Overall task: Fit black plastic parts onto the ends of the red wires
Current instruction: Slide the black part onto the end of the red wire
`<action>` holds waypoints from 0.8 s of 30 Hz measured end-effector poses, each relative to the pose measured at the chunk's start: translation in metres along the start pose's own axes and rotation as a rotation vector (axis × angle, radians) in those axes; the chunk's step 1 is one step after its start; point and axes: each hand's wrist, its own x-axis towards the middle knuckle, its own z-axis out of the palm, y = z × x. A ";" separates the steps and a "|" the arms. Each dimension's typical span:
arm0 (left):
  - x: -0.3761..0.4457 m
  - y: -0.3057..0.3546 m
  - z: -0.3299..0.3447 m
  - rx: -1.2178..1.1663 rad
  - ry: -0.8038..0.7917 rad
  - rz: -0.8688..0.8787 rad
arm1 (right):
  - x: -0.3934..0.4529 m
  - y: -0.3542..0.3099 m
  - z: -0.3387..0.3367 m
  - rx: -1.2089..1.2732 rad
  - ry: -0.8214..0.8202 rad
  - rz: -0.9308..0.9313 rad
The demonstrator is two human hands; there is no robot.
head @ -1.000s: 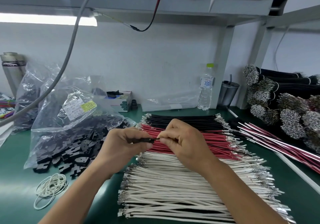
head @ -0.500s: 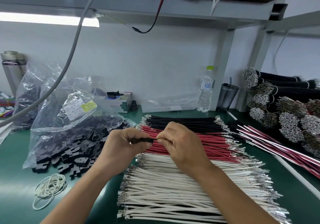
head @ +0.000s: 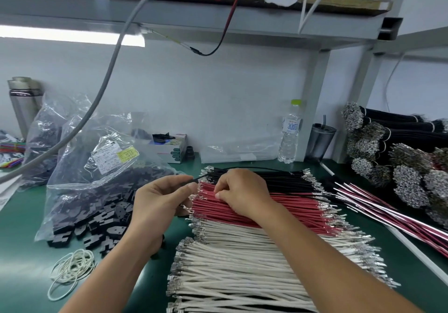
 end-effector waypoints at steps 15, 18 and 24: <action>-0.001 0.000 -0.003 -0.203 -0.065 -0.060 | -0.023 0.014 -0.029 0.186 0.024 -0.098; -0.001 0.001 -0.003 -0.211 -0.135 -0.078 | -0.043 0.013 -0.024 0.289 0.145 -0.124; -0.002 -0.001 -0.003 -0.206 -0.265 -0.098 | -0.070 0.008 -0.011 0.459 0.306 -0.167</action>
